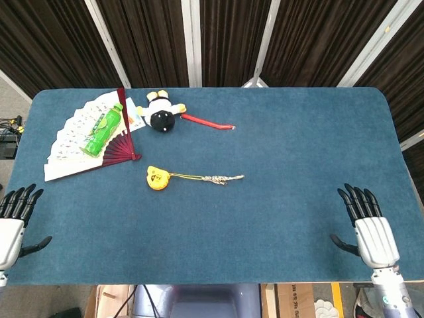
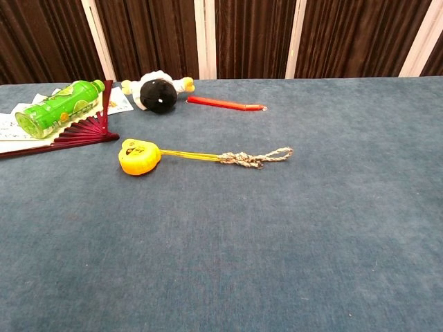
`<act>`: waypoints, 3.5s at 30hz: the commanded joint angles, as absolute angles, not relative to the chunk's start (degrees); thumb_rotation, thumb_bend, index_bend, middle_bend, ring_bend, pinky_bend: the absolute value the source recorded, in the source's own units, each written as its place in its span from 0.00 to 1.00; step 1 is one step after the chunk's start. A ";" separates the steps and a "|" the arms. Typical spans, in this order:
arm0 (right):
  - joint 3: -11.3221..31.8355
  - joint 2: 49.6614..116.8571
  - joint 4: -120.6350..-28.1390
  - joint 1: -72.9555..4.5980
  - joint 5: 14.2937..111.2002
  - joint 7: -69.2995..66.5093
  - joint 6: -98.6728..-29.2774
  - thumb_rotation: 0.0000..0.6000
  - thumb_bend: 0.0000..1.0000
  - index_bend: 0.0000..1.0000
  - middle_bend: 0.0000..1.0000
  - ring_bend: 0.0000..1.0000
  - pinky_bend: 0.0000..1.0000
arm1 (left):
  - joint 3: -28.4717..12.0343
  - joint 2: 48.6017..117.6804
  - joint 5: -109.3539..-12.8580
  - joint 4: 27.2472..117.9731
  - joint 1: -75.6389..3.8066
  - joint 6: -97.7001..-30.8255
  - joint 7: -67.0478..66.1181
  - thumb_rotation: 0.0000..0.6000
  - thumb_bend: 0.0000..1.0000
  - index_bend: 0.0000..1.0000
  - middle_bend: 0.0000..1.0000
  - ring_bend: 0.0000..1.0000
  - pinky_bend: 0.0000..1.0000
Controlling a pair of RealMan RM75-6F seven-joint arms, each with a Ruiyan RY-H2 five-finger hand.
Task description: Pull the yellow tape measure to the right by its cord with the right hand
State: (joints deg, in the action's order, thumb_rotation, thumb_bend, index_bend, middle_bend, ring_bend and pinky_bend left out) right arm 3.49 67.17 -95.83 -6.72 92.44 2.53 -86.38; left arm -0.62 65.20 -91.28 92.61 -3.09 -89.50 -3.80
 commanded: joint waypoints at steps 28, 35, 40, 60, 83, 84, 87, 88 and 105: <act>18.46 94.43 -90.20 -36.33 63.97 29.81 -60.55 1.00 0.35 0.48 0.19 0.01 0.02 | -0.42 64.84 -91.24 92.41 -3.81 -88.07 -2.32 1.00 0.00 0.00 0.00 0.00 0.00; 20.03 100.66 -81.56 -39.76 59.66 30.14 -59.70 1.00 0.38 0.49 0.19 0.01 0.02 | -0.53 64.79 -90.54 92.60 -4.22 -87.03 -1.68 1.00 0.00 0.00 0.00 0.00 0.00; 20.82 103.20 -76.27 -41.23 57.85 28.88 -59.09 1.00 0.41 0.52 0.20 0.01 0.02 | -0.60 64.78 -90.06 92.78 -4.43 -86.48 -1.52 1.00 0.00 0.00 0.00 0.00 0.00; 20.14 106.95 -67.36 -43.11 56.72 24.68 -57.95 1.00 0.41 0.52 0.20 0.01 0.02 | -0.65 64.79 -89.51 93.01 -4.60 -86.05 -1.62 1.00 0.00 0.00 0.00 0.00 0.00; 19.85 108.62 -63.70 -44.42 57.08 23.14 -57.90 1.00 0.44 0.53 0.20 0.01 0.02 | -0.63 64.70 -89.17 92.99 -4.57 -85.98 -1.30 1.00 0.00 0.00 0.00 0.00 0.00; 19.84 108.65 -63.61 -44.43 57.07 23.07 -57.88 1.00 0.45 0.53 0.20 0.01 0.02 | -0.64 64.69 -89.14 93.01 -4.57 -85.97 -1.29 1.00 0.00 0.00 0.00 0.00 0.00; 19.86 108.75 -63.44 -44.49 56.95 23.00 -57.88 1.00 0.44 0.53 0.20 0.01 0.02 | -0.65 64.68 -89.11 93.03 -4.56 -86.01 -1.24 1.00 0.00 0.00 0.00 0.00 0.00; 19.87 108.78 -63.42 -44.49 56.88 22.99 -57.89 1.00 0.44 0.53 0.20 0.01 0.02 | -0.66 64.67 -89.10 93.03 -4.56 -86.01 -1.22 1.00 0.00 0.00 0.00 0.00 0.00; 19.59 108.94 -63.51 -44.36 56.43 23.36 -58.57 1.00 0.45 0.60 0.23 0.02 0.02 | -0.56 64.60 -89.38 93.00 -4.51 -86.26 -0.96 1.00 0.00 0.00 0.00 0.00 0.00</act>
